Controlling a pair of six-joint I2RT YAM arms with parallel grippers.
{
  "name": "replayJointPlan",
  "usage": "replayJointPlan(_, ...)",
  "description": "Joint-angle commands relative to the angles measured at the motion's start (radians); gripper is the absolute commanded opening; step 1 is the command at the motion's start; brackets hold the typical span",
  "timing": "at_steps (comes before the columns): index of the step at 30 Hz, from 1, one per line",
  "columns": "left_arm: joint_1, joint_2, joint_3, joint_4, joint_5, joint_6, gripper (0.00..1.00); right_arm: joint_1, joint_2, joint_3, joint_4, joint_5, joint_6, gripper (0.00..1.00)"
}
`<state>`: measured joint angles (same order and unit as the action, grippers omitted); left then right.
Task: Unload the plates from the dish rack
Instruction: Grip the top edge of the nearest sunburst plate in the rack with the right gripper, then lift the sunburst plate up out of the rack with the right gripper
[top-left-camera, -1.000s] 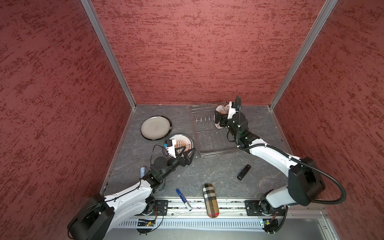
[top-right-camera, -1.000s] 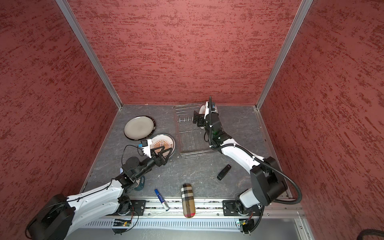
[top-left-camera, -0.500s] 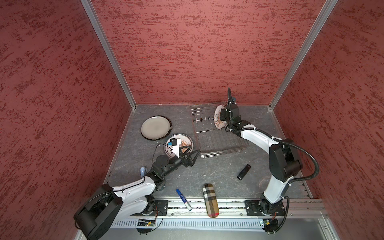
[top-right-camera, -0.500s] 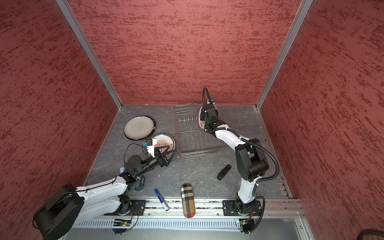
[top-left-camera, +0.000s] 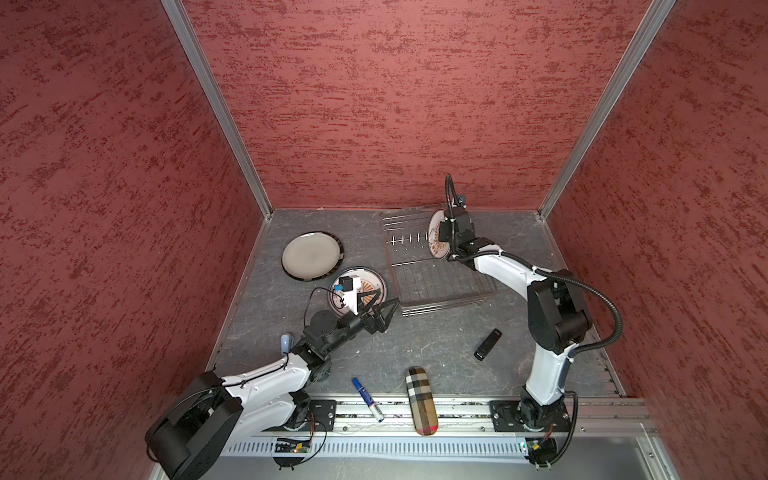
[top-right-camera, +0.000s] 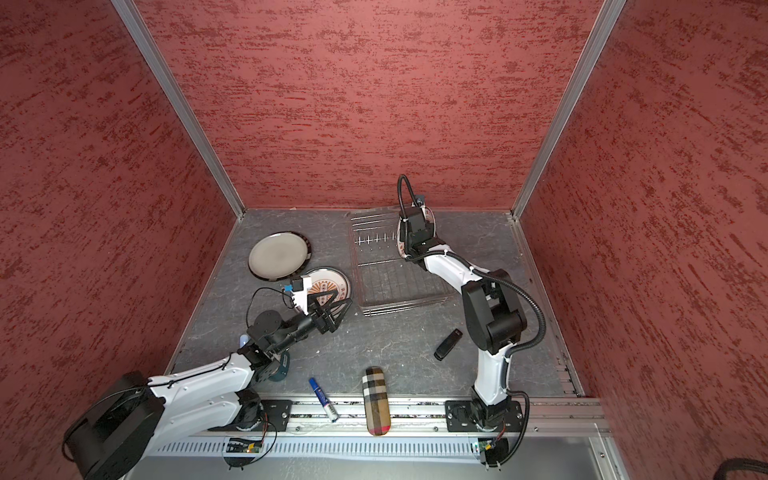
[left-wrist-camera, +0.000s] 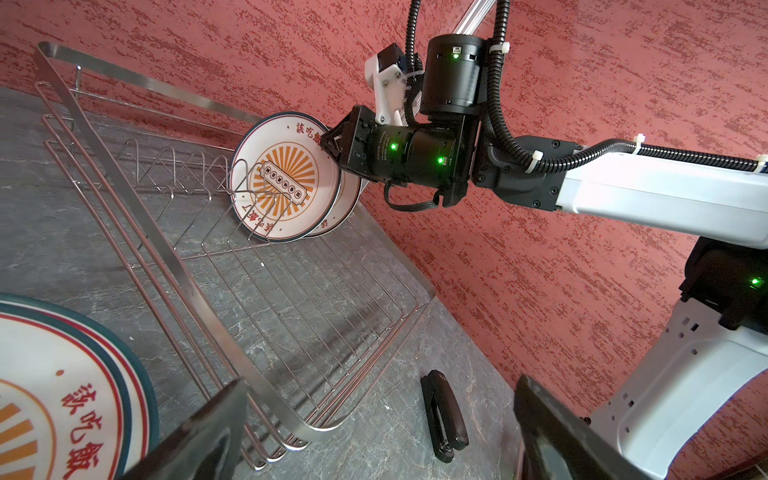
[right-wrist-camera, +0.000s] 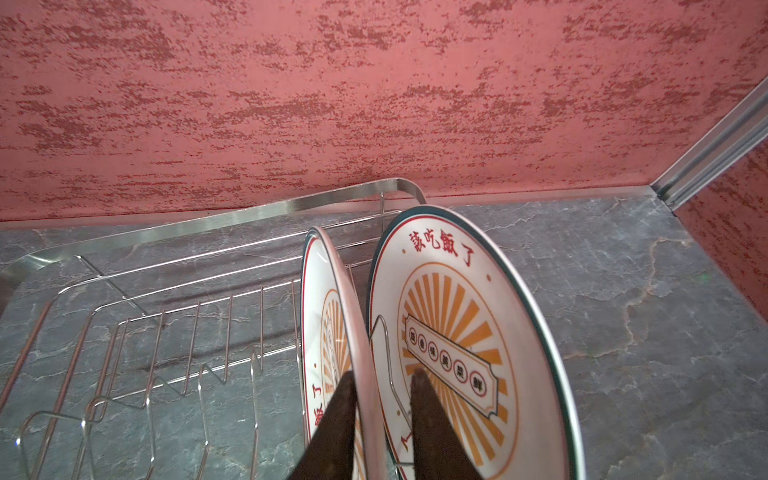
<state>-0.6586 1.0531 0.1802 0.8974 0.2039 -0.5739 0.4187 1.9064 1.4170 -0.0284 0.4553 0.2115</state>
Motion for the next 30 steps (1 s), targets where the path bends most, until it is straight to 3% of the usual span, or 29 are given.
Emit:
replayJointPlan(1,-0.006,0.012,0.024,0.012,-0.003,0.017,1.00,0.002,0.021,0.034,0.009,0.025,-0.025,0.22)
replayJointPlan(5,-0.006,0.020,0.031,0.000,-0.016,0.011,0.99,0.005,0.028,0.018,0.047,0.030,-0.055,0.18)
replayJointPlan(11,-0.006,0.043,0.036,0.007,-0.026,0.007,0.99,0.009,0.026,0.032,0.039,0.074,-0.073,0.04)
replayJointPlan(30,-0.006,0.056,0.039,0.019,-0.033,-0.010,0.99,0.063,-0.129,-0.025,0.086,0.211,-0.154,0.00)
